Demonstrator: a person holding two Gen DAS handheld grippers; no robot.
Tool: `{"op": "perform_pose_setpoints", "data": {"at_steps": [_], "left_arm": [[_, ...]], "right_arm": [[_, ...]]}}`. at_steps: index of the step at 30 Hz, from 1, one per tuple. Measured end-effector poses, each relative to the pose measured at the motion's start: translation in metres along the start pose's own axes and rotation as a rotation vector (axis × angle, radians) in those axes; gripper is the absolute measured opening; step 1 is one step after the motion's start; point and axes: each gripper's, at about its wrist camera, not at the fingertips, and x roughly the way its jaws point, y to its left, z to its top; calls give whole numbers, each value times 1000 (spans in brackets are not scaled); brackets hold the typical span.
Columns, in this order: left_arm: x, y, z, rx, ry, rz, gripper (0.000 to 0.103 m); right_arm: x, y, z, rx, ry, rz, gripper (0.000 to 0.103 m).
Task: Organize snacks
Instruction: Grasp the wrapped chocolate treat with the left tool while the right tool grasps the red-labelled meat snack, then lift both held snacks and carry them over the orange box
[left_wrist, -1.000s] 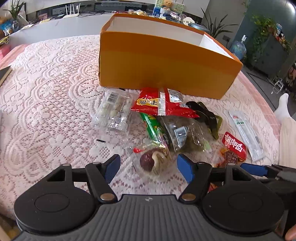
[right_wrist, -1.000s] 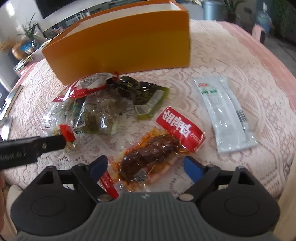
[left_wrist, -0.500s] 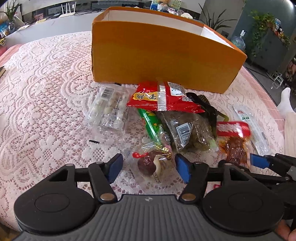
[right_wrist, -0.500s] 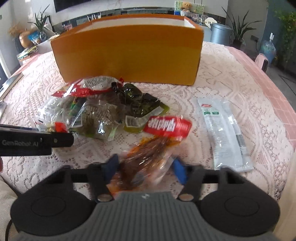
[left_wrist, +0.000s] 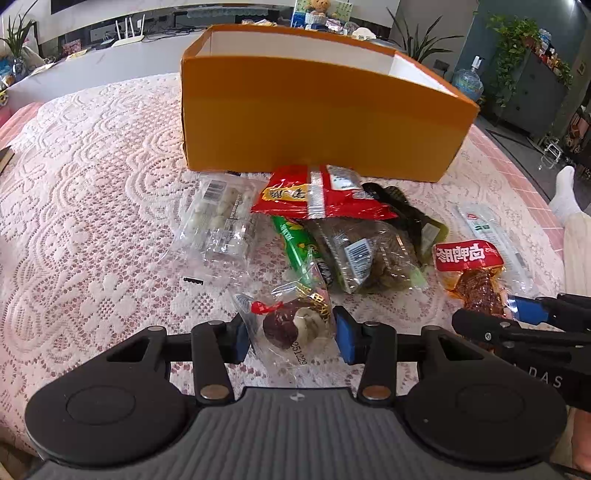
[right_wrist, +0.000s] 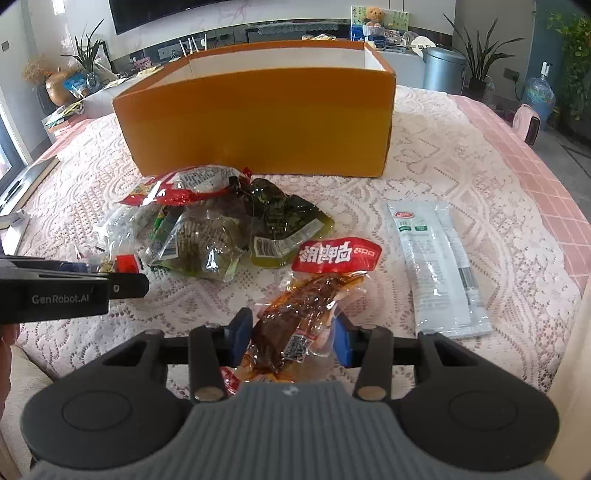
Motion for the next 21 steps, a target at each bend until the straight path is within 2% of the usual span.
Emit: {"op": "perform_pose_setpoints", "data": {"at_steps": [11,16,17,18,21], "left_arm": [[-41,-7,9,-22,-84,-39,51],[-55,-9,18,-42,-98,-18,51],[-58,-10,20,-44,-101,-16,51],[-61,-10,22,-45,-106,-15,51],[-67,-13,31,-42,-124,-13,51]], "right_arm": [[-36,-3,11,-2,-100,23,41],[-52,-1,19,-17,-150,49,38],[-55,-1,21,-18,-156,55,33],[-57,-1,24,-16,-162,63,17],[-62,-4,35,3,-162,90,15]]}}
